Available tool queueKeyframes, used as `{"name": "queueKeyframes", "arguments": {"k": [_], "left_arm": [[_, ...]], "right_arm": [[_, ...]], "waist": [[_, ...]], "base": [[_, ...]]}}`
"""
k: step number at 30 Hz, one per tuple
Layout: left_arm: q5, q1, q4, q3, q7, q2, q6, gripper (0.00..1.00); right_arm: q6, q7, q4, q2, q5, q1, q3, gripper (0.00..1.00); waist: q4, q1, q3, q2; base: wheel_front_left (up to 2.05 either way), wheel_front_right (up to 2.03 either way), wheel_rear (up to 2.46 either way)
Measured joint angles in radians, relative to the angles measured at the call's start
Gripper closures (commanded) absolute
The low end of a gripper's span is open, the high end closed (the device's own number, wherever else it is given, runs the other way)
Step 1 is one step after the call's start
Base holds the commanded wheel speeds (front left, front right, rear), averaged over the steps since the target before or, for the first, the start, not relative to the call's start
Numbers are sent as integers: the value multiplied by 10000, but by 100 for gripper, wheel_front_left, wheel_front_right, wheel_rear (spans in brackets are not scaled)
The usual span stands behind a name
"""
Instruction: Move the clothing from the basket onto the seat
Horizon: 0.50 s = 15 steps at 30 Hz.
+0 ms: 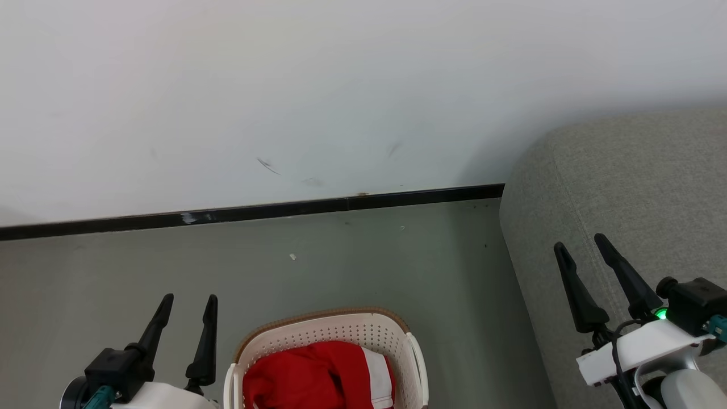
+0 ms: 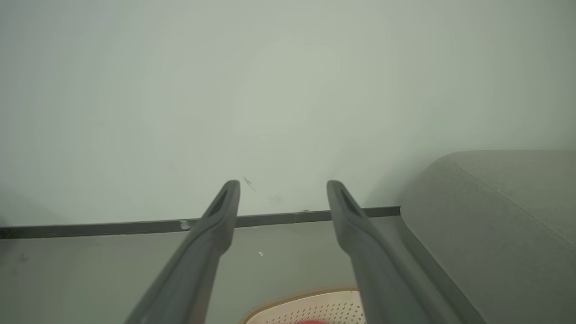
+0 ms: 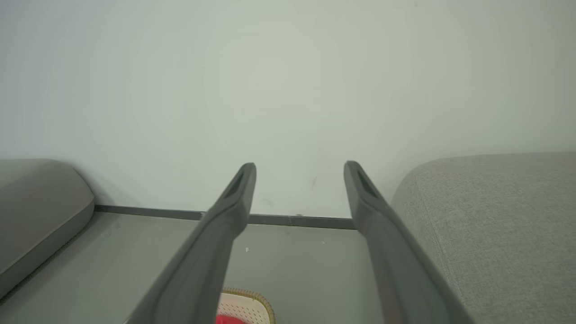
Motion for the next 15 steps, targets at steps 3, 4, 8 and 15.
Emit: {"name": "queueKeyframes", "arguments": {"k": [3,4,8,15], "left_arm": [[0,-18,127,-58,0,-4,-75,0],[0,-46,198,-84,0,-8,-79,0],[2,-285,407,-203,0,-12,-155,0],[4,-619,826,-416,0,-58,-213,0]], "right_arm": [[0,-2,-102,25,115,1,-29,0],[0,-2,-117,27,155,1,-44,0],[0,-2,-146,27,176,6,-56,0],[0,-2,-230,27,207,8,-125,0]], "waist": [[-22,0,55,0],[-29,0,78,0],[-61,0,189,0],[-131,-1,461,0]], "base": [[0,0,0],[0,0,0],[0,0,0],[0,0,0]]}}
